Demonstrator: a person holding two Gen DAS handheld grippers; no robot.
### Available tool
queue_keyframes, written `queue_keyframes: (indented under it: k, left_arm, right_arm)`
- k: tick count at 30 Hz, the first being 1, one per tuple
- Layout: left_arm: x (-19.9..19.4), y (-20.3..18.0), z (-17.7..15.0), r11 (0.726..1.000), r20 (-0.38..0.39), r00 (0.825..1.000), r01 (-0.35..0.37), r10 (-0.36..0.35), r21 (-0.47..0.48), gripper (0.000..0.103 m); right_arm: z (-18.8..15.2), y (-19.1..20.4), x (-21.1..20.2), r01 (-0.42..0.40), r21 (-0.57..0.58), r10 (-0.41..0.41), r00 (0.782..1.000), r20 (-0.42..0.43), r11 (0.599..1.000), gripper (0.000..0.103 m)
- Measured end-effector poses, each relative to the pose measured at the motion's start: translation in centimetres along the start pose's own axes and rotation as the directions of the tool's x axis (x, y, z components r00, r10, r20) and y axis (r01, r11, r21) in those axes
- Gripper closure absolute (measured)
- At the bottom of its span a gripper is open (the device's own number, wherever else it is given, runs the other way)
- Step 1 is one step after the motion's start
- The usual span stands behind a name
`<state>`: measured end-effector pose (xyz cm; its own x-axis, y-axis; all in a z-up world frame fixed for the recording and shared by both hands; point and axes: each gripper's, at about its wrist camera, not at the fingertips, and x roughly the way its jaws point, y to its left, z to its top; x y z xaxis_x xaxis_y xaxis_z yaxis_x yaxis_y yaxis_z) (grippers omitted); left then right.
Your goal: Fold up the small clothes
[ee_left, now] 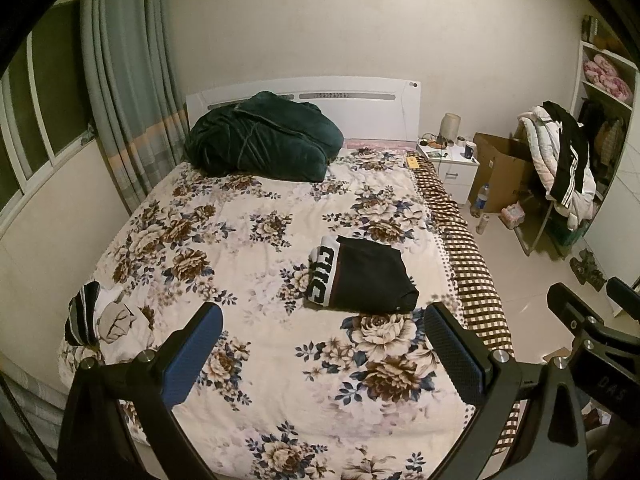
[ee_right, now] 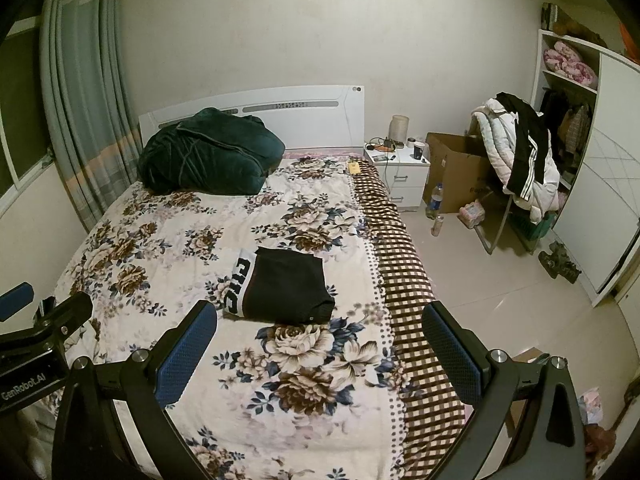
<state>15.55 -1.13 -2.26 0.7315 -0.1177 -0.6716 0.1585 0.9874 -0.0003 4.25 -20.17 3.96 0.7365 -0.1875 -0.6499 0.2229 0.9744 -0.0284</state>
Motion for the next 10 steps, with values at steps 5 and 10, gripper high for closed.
queue_keyframes:
  k: [5,10]
  left_arm:
    - [0.10,0.03,0.09,1.000,-0.002,1.000,-0.002,0.002,-0.002,0.000]
    - [0.13,0.24,0.28,1.000,0.003,1.000,-0.002,0.002,-0.010,0.000]
  right_arm:
    - [-0.02,0.11,0.11,-0.002,0.001,0.002,1.000,0.003,1.000,0.000]
    - [0.04,0.02,0.15,-0.002,-0.003,0.002,1.000,0.002,1.000,0.000]
